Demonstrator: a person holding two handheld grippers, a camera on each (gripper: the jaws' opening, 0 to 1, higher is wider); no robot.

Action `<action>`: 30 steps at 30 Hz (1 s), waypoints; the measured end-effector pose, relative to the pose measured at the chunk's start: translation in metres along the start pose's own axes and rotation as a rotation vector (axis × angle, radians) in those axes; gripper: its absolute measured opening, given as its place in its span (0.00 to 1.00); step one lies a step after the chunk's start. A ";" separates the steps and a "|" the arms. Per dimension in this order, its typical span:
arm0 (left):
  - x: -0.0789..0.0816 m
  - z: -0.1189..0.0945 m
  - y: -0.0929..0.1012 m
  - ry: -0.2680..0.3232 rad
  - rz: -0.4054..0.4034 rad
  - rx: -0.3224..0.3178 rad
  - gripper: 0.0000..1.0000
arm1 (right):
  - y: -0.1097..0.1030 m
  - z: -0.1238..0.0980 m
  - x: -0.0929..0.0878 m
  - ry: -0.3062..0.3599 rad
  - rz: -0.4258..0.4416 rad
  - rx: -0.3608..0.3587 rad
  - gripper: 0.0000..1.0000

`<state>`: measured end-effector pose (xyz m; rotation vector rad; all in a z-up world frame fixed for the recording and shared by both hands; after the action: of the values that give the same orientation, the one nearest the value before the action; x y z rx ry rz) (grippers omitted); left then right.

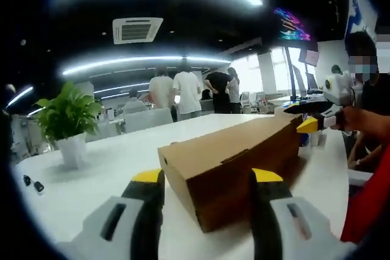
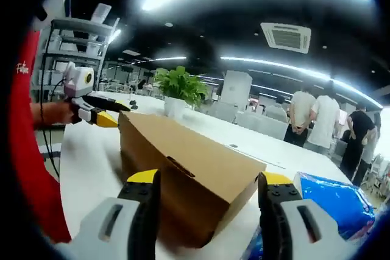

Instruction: Operate the shoe box by opening the lid, removing the specified soft item, and placing it in the target area until the item is outside and the box remains undamaged.

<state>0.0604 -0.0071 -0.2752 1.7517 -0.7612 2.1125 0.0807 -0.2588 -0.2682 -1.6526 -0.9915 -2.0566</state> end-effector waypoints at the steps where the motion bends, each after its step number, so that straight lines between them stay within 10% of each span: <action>1: 0.001 0.000 0.002 0.009 0.032 -0.019 0.58 | -0.001 0.000 0.002 0.005 -0.024 0.006 0.66; 11: 0.002 -0.005 0.007 -0.016 0.355 -0.123 0.58 | -0.014 -0.008 0.005 -0.023 -0.460 0.123 0.60; 30: -0.010 -0.011 0.001 -0.092 0.823 -0.146 0.56 | -0.017 -0.015 -0.008 -0.080 -0.736 0.180 0.50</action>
<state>0.0536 -0.0006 -0.2864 1.6188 -1.8612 2.3392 0.0614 -0.2589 -0.2828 -1.4045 -1.9752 -2.2177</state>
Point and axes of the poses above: the point that each gripper's makers call its tool centre point, and the gripper's own axes: z roughly forward along the fingers, y roughly to its right, x roughly out of its top, the point moved 3 cm from there along -z, roughly backward along the fingers, and after that the axes turned 13 degrees about y, right-handed, at the moved point
